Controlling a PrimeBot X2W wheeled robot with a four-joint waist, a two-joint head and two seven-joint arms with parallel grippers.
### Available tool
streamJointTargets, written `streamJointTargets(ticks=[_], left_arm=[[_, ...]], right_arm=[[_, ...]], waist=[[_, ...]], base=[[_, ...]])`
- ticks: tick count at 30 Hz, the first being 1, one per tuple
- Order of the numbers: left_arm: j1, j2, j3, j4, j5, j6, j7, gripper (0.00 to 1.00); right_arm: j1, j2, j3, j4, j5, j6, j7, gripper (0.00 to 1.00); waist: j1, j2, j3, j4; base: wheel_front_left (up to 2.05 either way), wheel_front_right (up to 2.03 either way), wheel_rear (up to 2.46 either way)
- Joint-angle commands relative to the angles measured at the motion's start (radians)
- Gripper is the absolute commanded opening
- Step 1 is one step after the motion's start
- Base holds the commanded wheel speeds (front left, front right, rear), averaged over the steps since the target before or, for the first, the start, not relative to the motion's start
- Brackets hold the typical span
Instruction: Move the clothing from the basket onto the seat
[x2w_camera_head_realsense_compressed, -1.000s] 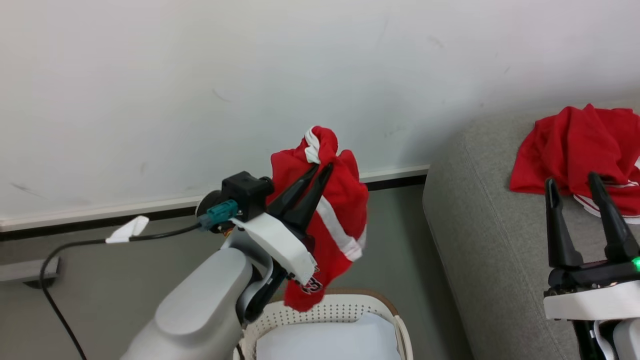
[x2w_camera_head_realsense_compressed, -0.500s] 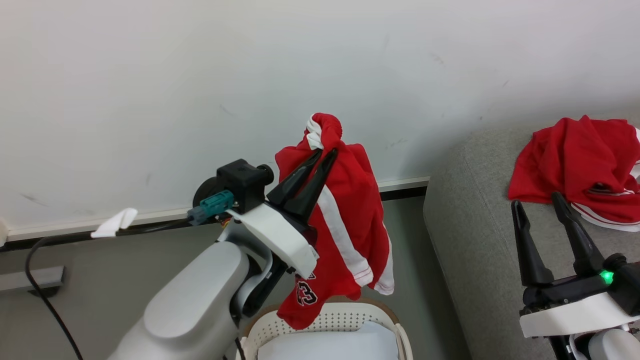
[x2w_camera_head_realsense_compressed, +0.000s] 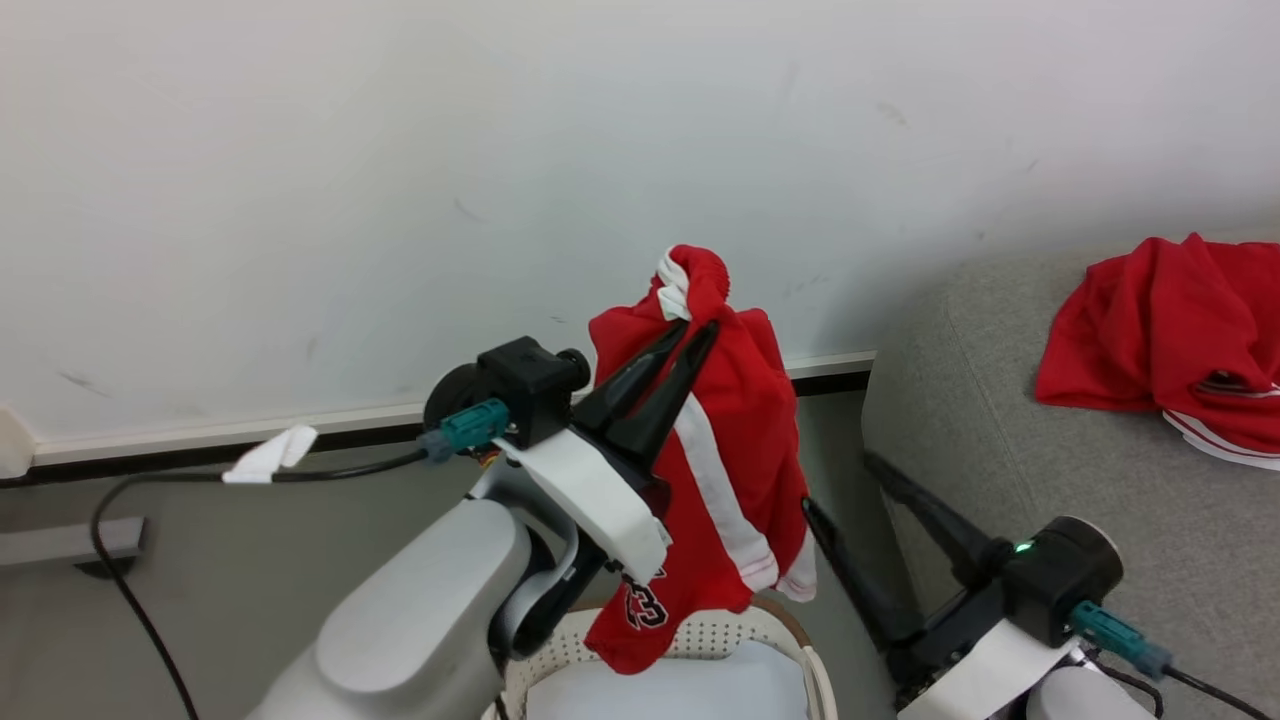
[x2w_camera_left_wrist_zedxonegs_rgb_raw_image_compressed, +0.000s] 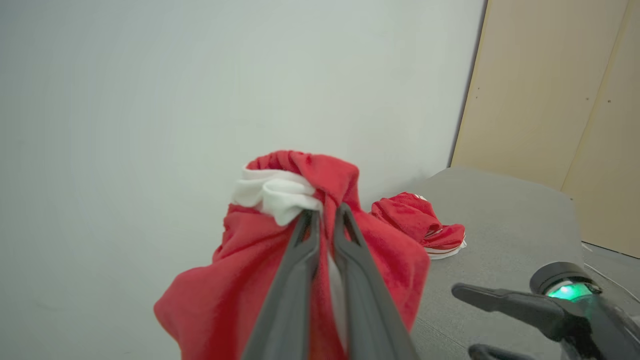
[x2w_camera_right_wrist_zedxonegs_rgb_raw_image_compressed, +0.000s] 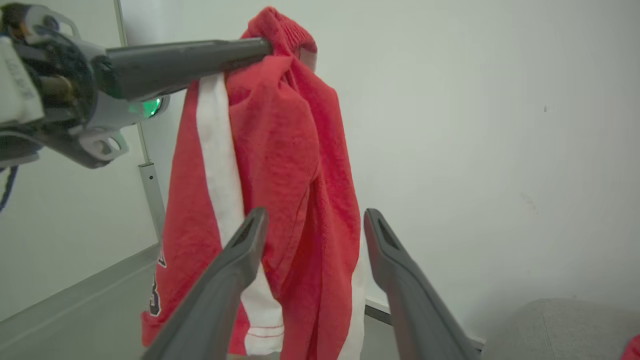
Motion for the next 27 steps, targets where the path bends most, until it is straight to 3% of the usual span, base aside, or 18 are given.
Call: streamJointTargets(ticks=[1, 12, 22, 23, 24, 25, 27], left_arm=[[0.008, -0.003, -0.005, -0.007, 0.012, -0.005, 0.004, 0.0], [0.033, -0.059, -0.097, -0.051, 0.02, -0.038, 0.03, 0.0], [0.051, -0.09, -0.169, -0.057, 0.002, -0.07, 0.057, 0.0], [0.051, -0.09, -0.171, -0.058, 0.0, -0.072, 0.059, 0.0], [0.052, -0.09, -0.174, -0.059, -0.001, -0.072, 0.059, 0.0], [0.053, -0.088, -0.175, -0.059, -0.003, -0.072, 0.06, 0.0], [0.055, -0.082, -0.173, -0.056, -0.006, -0.07, 0.064, 0.0]], right_arm=[[-0.021, -0.014, 0.021, 0.023, 0.011, -0.002, 0.0, 1.0], [-0.169, -0.009, 0.192, 0.228, 0.112, -0.002, 0.0, 1.0], [-0.227, -0.039, 0.347, 0.293, 0.226, -0.002, 0.0, 1.0], [-0.233, -0.039, 0.359, 0.295, 0.237, -0.002, 0.0, 0.82], [-0.239, -0.038, 0.365, 0.296, 0.245, -0.002, 0.0, 0.44], [-0.243, -0.036, 0.37, 0.293, 0.253, -0.002, 0.0, 0.0], [-0.242, -0.037, 0.373, 0.288, 0.267, -0.002, 0.0, 0.0]], waist=[[0.0, -0.0001, -0.002, 0.007], [0.0, -0.0001, -0.018, 0.096], [0.0, -0.0001, -0.034, 0.172], [0.0, -0.0001, -0.035, 0.175], [0.0, -0.0001, -0.035, 0.178], [0.0, -0.0001, -0.035, 0.181], [0.0, -0.0001, -0.034, 0.184]], base=[[0.0, 0.0, 0.0], [0.0, 0.0, 0.0], [0.0, 0.0, 0.0], [0.0, 0.0, 0.0], [0.0, 0.0, 0.0], [0.0, 0.0, 0.0], [0.0, 0.0, 0.0]])
